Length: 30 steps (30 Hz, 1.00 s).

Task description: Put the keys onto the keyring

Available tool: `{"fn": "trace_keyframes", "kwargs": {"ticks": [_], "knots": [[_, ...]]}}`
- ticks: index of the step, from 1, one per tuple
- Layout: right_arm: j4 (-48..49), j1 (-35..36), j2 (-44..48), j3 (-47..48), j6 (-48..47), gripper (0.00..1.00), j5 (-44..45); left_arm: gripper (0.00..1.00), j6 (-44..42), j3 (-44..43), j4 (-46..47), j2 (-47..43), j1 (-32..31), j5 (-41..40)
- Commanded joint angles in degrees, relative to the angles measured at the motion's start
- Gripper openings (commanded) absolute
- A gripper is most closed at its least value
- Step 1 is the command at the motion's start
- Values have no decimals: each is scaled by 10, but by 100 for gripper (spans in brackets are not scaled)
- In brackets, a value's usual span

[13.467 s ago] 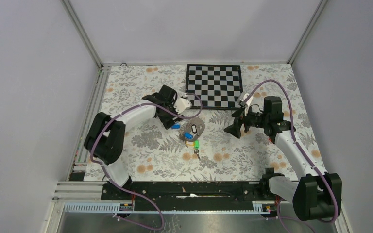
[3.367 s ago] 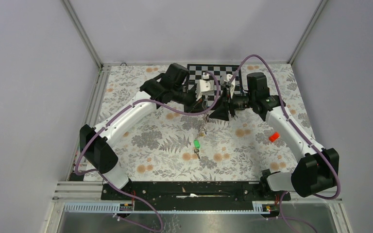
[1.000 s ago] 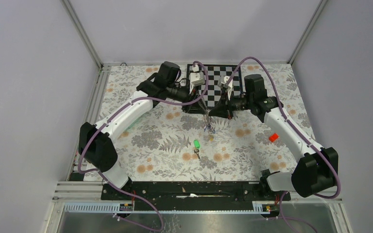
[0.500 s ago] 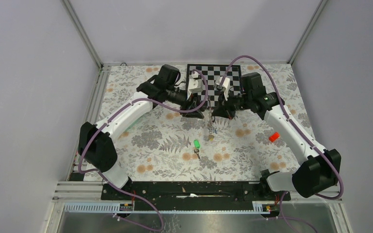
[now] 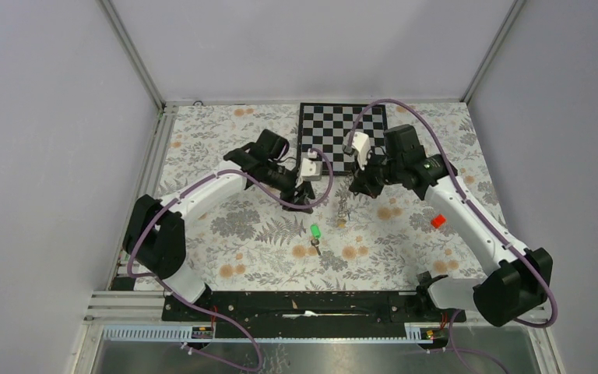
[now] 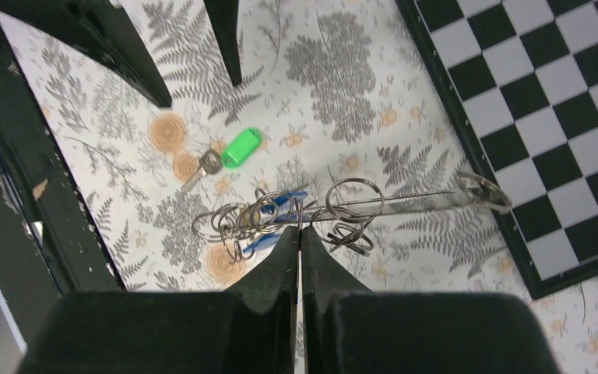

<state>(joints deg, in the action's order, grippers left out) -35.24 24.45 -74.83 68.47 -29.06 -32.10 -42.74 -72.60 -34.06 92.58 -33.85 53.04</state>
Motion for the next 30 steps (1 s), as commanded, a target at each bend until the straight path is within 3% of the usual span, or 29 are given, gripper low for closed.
{"fn": "trace_keyframes", "kwargs": {"ticks": [1,9,13,21,30], "knots": [[23,-5,43,-31,-14,0,31,52,-3,26,6,-31,0,-57],[58,-85,71,-77,15,0,-25,50,75,63,-9,-22,-30,-120],[75,-113,82,-104,24,0,-37,38,184,75,20,-5,-61,-158],[79,-150,100,-123,24,0,-44,41,377,90,90,-1,-104,-241],[67,-165,109,-128,21,0,-46,33,463,60,81,53,-143,-321]]}}
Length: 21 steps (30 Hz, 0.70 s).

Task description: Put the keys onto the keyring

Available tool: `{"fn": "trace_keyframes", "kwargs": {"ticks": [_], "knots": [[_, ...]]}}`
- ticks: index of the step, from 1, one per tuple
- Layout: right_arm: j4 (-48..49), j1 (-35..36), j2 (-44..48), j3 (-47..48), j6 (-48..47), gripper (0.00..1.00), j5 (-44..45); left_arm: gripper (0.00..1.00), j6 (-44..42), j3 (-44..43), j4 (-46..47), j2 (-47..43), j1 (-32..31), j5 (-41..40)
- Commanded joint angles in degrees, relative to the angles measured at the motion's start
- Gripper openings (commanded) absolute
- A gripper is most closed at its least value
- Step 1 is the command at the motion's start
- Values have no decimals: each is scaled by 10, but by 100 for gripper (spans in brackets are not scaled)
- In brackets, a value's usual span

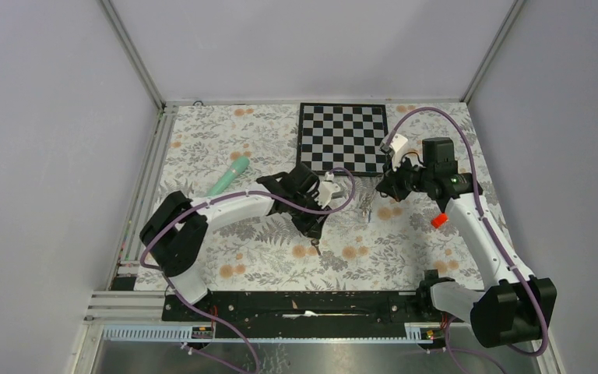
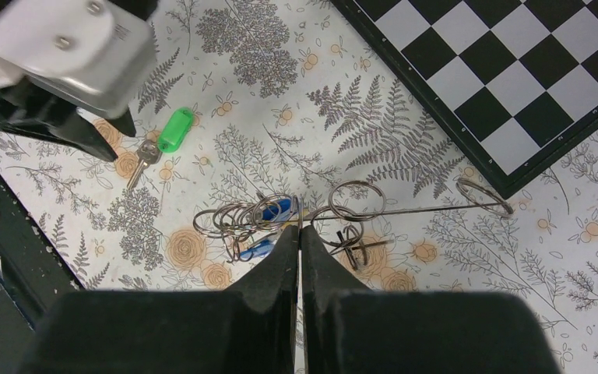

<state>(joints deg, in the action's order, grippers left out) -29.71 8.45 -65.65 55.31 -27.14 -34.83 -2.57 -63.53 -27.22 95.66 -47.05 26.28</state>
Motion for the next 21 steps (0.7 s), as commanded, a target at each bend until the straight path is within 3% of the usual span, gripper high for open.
{"fn": "trace_keyframes", "kwargs": {"ticks": [1,21], "knots": [[10,-6,18,3,1,0,-20,33,66,-37,8,30,-11,-55],[10,-9,22,-4,3,0,-41,38,77,-49,0,77,-26,-87]]}}
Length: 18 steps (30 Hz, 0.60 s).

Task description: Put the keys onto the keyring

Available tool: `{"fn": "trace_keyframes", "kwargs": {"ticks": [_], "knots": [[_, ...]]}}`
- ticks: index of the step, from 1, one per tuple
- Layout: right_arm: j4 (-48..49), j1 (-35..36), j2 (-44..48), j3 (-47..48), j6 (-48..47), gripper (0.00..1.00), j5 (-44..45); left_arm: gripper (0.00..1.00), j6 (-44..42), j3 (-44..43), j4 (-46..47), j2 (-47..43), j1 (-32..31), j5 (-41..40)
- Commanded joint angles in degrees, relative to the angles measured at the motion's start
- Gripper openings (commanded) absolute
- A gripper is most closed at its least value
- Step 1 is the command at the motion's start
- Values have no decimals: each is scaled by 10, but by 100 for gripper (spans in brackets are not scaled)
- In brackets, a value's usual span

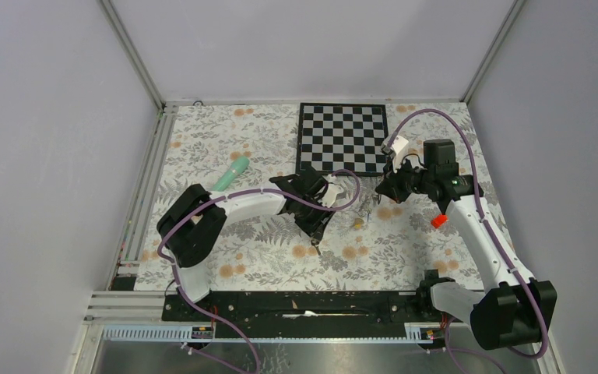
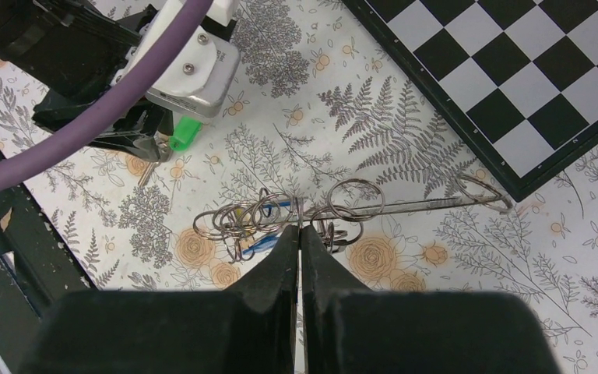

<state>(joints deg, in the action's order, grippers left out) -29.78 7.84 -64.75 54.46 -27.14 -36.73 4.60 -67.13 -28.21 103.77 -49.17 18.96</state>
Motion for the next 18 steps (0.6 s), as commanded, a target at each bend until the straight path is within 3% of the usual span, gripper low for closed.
{"fn": "trace_keyframes", "kwargs": {"ticks": [1,18], "knots": [[11,-2,14,4,2,0,-22,38,5,-12,10,-3,-4,-14],[10,-3,24,-4,4,0,-33,31,3,-13,10,12,-5,-13]]}}
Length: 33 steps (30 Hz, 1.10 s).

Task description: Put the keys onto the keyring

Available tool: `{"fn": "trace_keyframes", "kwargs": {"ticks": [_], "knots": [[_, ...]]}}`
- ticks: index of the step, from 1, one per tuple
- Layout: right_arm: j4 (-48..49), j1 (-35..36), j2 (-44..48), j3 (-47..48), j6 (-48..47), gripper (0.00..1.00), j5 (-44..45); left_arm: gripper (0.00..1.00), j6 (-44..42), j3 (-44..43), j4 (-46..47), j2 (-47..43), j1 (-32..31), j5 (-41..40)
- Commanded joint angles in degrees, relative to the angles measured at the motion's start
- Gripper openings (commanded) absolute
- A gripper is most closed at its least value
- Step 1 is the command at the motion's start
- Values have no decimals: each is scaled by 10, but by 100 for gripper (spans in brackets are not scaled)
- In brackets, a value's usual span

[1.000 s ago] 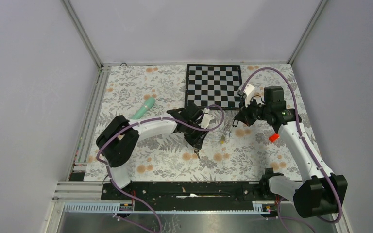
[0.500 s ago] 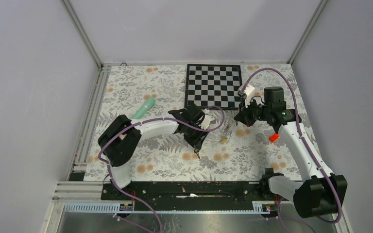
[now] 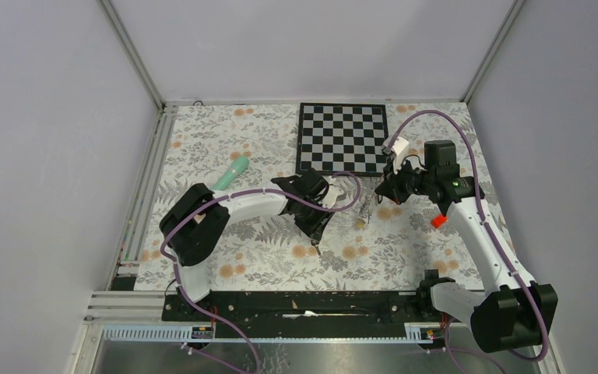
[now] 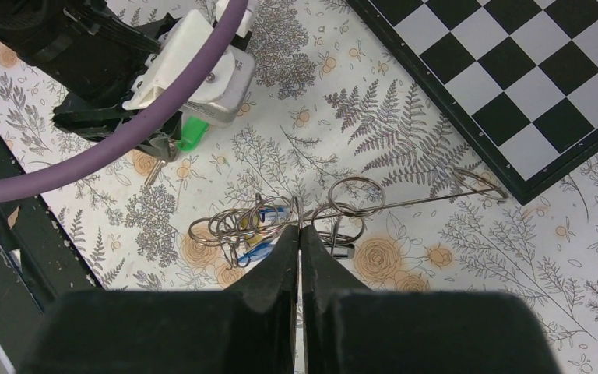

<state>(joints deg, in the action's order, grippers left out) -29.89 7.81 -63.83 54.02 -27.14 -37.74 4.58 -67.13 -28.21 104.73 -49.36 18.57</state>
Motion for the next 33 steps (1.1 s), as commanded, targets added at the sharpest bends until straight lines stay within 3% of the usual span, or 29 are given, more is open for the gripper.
{"fn": "trace_keyframes", "kwargs": {"ticks": [1,15,22,33], "knots": [[12,-2,14,0,4,0,-24,30,3,-13,10,1,-3,-10],[11,-3,15,1,5,0,-35,13,-5,-16,8,-8,-3,-13],[-1,-3,16,9,-6,0,-47,0,-19,-23,7,-26,1,-3],[-16,0,7,28,-23,0,-120,0,-144,-48,-17,-118,21,125]]}}
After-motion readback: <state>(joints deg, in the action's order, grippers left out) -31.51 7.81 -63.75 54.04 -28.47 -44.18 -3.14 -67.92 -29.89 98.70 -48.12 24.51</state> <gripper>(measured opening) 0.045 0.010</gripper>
